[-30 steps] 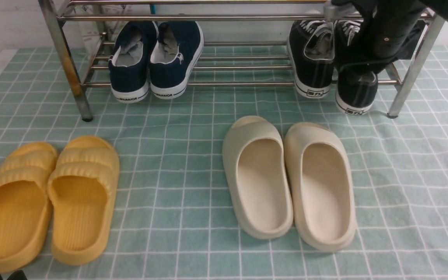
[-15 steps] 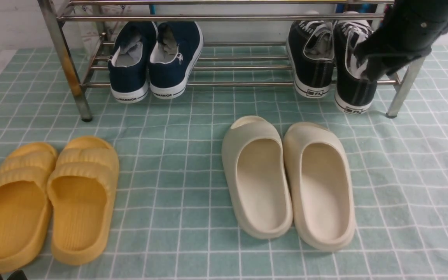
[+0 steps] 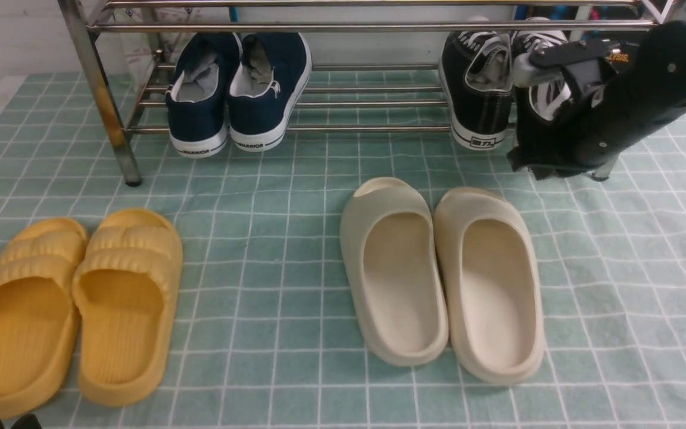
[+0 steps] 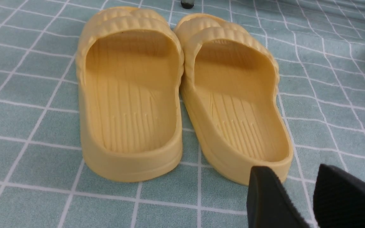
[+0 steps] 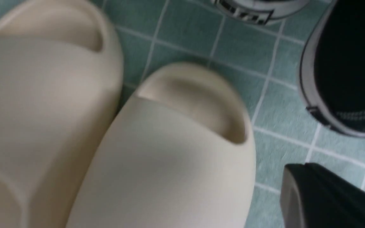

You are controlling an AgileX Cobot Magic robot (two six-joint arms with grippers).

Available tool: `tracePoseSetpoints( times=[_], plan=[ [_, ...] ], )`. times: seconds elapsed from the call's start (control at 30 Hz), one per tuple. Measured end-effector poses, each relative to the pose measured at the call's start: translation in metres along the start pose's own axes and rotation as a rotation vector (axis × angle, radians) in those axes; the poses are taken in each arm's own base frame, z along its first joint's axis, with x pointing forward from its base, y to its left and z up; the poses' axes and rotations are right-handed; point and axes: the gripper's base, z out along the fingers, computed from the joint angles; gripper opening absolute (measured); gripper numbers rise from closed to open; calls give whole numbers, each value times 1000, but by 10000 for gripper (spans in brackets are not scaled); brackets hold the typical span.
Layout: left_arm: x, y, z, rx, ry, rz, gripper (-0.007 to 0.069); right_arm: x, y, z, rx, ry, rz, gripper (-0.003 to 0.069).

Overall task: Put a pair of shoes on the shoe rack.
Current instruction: Use the right arm to put a shoe into the shoe rack

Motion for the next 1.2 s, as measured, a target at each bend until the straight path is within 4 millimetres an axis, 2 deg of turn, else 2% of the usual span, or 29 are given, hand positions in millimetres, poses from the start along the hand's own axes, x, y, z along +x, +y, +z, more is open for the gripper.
tracePoseSetpoints(
  times=[0.13,0.47,0.67,0.83,0.97,1.03,1.07,1.13,1.2],
  plan=[
    [0,0,0,0,0,0,239,-11,-7,3,75,-16,7,-2],
    [0,0,0,0,0,0,239,-47,-15,-7,175,-90,13,0],
    [0,0,0,0,0,0,239,-50,-16,4,184,-54,16,1],
    [0,0,0,0,0,0,239,-51,-16,3,191,-33,17,4],
    [0,0,0,0,0,0,239,-50,-16,-8,196,-10,12,6],
    [0,0,0,0,0,0,239,-51,-15,-22,183,-4,-2,16],
    [0,0,0,0,0,0,239,-51,-15,-24,181,-4,-5,20],
    [0,0,0,0,0,0,239,-53,-12,-37,154,-6,-18,55],
    [0,0,0,0,0,0,239,-52,-10,-42,130,9,-24,104]
  ],
)
